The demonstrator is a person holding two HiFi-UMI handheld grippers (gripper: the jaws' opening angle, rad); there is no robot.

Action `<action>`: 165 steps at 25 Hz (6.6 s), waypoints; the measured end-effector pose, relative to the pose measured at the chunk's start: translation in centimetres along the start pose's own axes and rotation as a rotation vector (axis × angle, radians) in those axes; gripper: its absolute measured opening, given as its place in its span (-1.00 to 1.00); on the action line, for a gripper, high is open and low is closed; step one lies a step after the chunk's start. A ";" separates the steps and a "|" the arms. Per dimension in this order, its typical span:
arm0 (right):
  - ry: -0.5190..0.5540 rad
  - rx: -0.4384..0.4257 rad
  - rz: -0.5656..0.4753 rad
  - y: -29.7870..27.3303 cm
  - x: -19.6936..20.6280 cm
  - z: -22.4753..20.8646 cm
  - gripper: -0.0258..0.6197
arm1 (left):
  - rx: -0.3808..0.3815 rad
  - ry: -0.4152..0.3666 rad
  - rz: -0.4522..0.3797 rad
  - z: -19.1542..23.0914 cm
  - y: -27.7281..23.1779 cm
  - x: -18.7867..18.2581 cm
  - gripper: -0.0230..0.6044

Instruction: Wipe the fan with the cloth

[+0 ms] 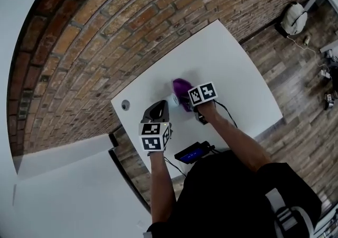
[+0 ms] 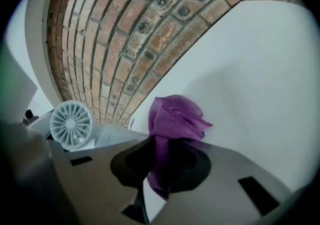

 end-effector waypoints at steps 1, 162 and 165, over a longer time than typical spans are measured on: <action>0.001 0.004 0.005 0.4 0.7 0.0 -0.73 | 0.000 -0.003 -0.001 0.0 0.0 0.0 -0.93; -0.372 -0.366 -0.200 5.8 -0.7 6.4 -0.73 | 0.071 -0.155 0.138 -1.7 1.4 1.5 -0.93; -0.347 -0.295 -0.201 4.9 -0.7 3.9 -0.73 | 0.090 -0.144 0.133 -1.9 0.4 1.5 -0.93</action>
Point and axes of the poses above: the fingertips, and each gripper's own axes: y backward along the fingers, z to its left, x out of its underside, the point moved 2 cm from there along y, backward along the fingers, and after that the axes turned 4 degrees about -z, right-handed, at the moved point
